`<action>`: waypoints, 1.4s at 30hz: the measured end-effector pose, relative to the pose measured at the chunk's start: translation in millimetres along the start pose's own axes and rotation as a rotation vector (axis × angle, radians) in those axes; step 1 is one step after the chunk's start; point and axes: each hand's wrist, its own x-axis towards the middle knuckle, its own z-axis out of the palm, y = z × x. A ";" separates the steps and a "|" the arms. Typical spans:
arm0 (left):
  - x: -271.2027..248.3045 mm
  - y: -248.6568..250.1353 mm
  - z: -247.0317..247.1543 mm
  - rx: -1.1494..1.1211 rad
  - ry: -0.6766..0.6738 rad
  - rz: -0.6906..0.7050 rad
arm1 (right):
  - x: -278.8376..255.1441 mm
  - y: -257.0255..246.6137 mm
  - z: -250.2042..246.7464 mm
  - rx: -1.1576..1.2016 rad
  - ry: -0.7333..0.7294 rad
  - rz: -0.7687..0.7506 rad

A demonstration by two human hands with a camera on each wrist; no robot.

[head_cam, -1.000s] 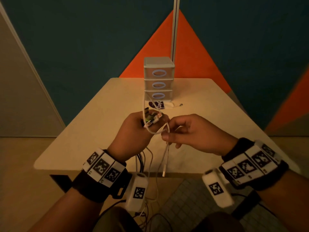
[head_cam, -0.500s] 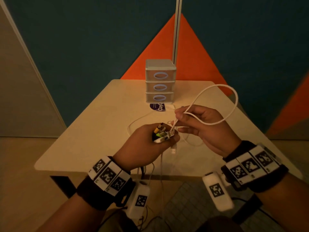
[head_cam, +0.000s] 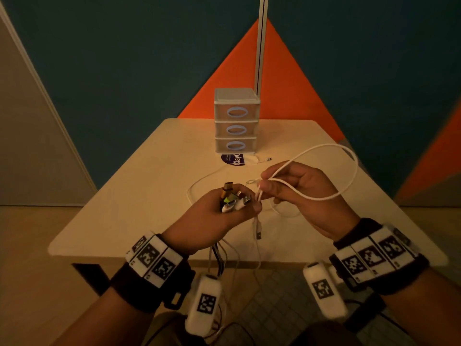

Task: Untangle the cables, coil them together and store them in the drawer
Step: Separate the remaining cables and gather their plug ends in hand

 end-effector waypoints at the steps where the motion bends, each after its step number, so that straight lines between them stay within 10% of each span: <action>1: 0.4 -2.7 -0.9 -0.002 0.020 0.006 | 0.5 -1.0 -1.6 -0.034 -0.016 -0.004; 9: -0.2 -14.1 -7.0 -0.114 0.307 0.023 | -20.2 1.8 -28.1 -0.331 -0.194 0.013; 20: -6.3 6.9 -17.1 -0.069 0.381 0.152 | -85.6 42.5 -44.0 -0.901 -1.009 0.402; 27: -11.9 8.0 -9.7 0.185 0.141 0.212 | -43.2 -23.1 -43.6 -0.613 -0.382 0.225; 33: -11.7 4.9 -8.3 0.164 0.097 0.174 | -20.3 -29.3 7.3 -0.322 -0.384 0.176; 42: -10.9 -9.2 -21.1 -0.439 0.454 -0.174 | -19.5 -26.2 10.9 -0.083 0.040 0.034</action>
